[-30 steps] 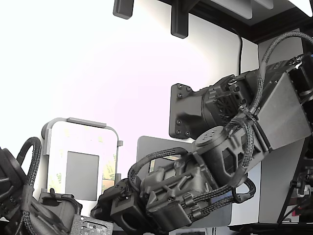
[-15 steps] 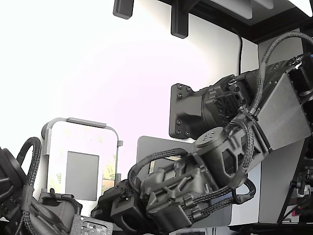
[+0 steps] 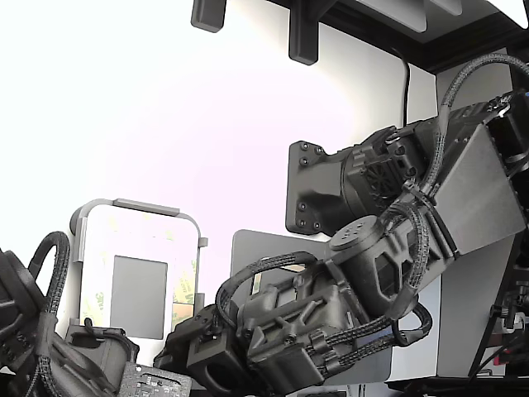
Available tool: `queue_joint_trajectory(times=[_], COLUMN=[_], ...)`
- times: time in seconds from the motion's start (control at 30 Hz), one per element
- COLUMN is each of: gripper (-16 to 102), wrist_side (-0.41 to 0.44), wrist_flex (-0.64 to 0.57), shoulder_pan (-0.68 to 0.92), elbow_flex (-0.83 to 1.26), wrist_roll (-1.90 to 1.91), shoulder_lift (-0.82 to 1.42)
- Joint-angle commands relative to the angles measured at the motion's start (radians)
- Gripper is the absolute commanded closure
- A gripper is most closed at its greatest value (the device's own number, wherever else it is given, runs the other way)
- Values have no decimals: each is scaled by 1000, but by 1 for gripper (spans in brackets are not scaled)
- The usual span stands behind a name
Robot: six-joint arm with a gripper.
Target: Peel off protective film from adhesive tape.
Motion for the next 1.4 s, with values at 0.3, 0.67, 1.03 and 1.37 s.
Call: queue_joint_trajectory(times=[0.3,0.67,1.03,1.37], gripper=[77,77,76,77], wrist_side=[0,-2,-3,-3], wrist_flex=[-2,2,5,6], shoulder_pan=[6,8,9,11], elbow_flex=[-31,-35,-41,-44], wrist_roll=[8,12,14,14], shoulder_lift=[6,5,0,-3])
